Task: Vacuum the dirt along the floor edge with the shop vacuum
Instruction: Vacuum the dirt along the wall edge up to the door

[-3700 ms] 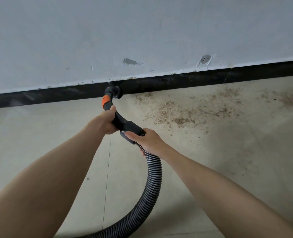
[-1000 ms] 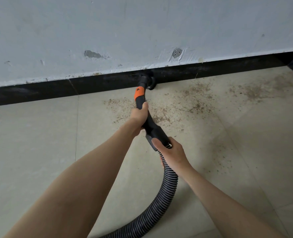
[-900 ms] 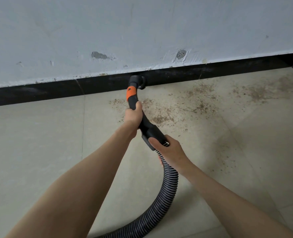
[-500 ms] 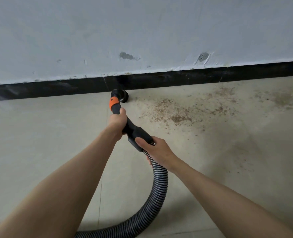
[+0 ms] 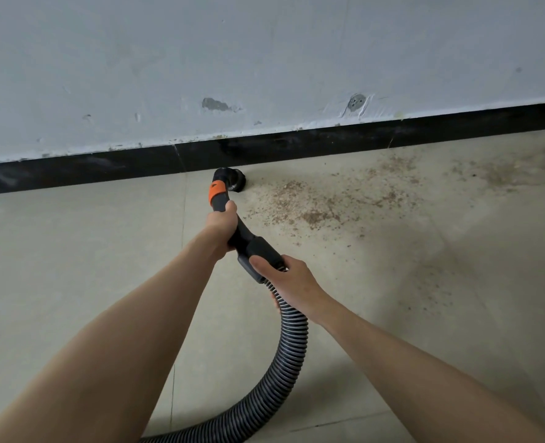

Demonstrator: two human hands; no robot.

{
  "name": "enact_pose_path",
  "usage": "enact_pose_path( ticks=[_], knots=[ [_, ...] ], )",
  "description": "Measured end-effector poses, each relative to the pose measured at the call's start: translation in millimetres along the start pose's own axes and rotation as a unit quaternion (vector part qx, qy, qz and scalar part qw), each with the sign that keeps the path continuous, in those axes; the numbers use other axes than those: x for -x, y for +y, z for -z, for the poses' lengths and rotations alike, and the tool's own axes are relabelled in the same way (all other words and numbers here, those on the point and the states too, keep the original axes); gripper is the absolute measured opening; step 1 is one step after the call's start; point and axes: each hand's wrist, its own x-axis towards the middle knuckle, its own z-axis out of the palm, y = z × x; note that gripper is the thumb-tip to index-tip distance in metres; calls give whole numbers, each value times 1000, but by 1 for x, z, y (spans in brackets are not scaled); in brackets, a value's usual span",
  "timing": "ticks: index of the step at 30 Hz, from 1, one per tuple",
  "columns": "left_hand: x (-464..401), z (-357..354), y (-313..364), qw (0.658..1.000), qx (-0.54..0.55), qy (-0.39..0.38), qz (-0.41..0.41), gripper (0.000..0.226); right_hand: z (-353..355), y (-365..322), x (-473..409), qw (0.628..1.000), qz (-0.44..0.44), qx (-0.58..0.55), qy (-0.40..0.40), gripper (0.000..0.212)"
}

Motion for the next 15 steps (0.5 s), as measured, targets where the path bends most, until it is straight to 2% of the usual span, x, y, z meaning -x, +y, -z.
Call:
enact_pose_path(
  ticks=[15],
  knots=[
    [6,-61,10,998,-32,-47,-23,33,43,15,9,998,-22,-34,51,46]
  ],
)
